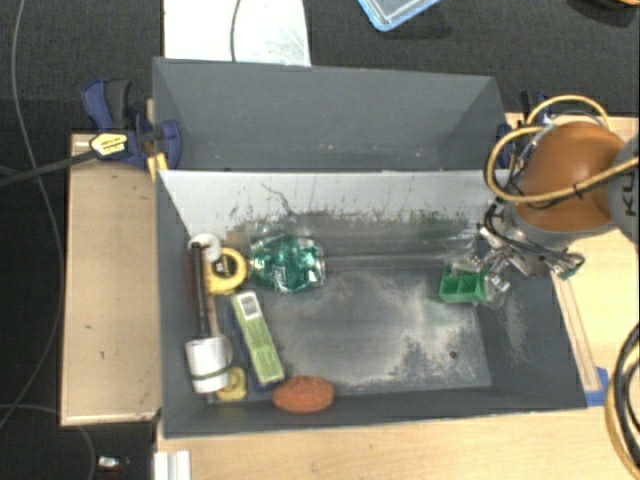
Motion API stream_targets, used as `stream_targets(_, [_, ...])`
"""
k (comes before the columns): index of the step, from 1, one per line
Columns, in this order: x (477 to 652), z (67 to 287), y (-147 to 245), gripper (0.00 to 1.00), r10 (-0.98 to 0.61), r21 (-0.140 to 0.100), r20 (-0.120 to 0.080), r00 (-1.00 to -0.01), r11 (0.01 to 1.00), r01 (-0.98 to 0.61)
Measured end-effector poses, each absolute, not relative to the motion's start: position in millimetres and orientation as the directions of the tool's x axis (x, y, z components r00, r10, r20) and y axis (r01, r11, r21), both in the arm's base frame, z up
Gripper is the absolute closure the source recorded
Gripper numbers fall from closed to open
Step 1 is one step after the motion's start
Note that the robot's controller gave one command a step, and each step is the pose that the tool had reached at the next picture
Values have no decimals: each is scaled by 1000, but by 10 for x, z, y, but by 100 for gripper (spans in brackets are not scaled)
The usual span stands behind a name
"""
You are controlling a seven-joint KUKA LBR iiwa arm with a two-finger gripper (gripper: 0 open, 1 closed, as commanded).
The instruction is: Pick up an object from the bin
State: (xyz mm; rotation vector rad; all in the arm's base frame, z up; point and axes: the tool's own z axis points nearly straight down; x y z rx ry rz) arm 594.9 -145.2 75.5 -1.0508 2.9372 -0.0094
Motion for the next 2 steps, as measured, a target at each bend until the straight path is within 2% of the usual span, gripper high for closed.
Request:
stream_targets(1, [5865,1538,-1422,100,-638,-7,-13,-770,770,-638])
stream_targets(2, [5780,2320,-1411,100,-616,-16,-21,-787,788,-616])
